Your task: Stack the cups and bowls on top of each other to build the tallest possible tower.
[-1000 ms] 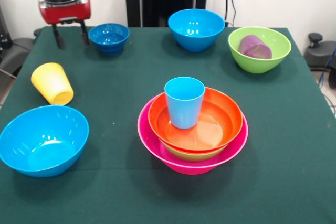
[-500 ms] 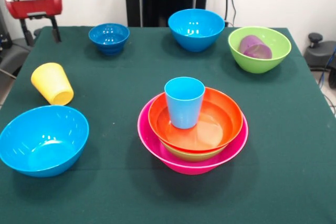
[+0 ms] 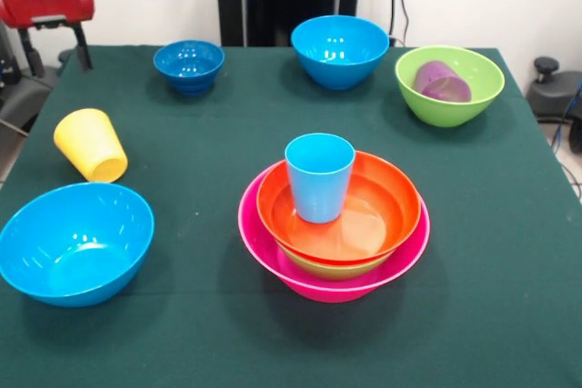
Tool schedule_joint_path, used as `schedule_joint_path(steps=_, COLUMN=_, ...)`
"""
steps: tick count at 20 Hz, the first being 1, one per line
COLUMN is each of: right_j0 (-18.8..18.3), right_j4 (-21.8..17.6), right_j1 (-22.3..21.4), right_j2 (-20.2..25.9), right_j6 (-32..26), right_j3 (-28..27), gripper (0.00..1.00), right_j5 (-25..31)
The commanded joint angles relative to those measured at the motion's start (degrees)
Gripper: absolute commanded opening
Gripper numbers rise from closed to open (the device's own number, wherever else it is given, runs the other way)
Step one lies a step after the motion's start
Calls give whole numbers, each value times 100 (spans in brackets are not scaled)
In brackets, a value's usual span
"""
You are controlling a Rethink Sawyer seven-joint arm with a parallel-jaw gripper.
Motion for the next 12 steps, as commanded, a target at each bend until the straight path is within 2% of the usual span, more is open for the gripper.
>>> schedule_joint_path(steps=1, right_j0=-189, right_j4=-100, right_j1=-203, right_j2=192, right_j6=-1789, right_j3=318, gripper=100, right_j5=263)
schedule_joint_path(steps=12, right_j0=-1139, right_j4=-222, right_j1=-638, right_j2=505, right_j6=-1899, right_j3=1257, gripper=100, right_j5=-31)
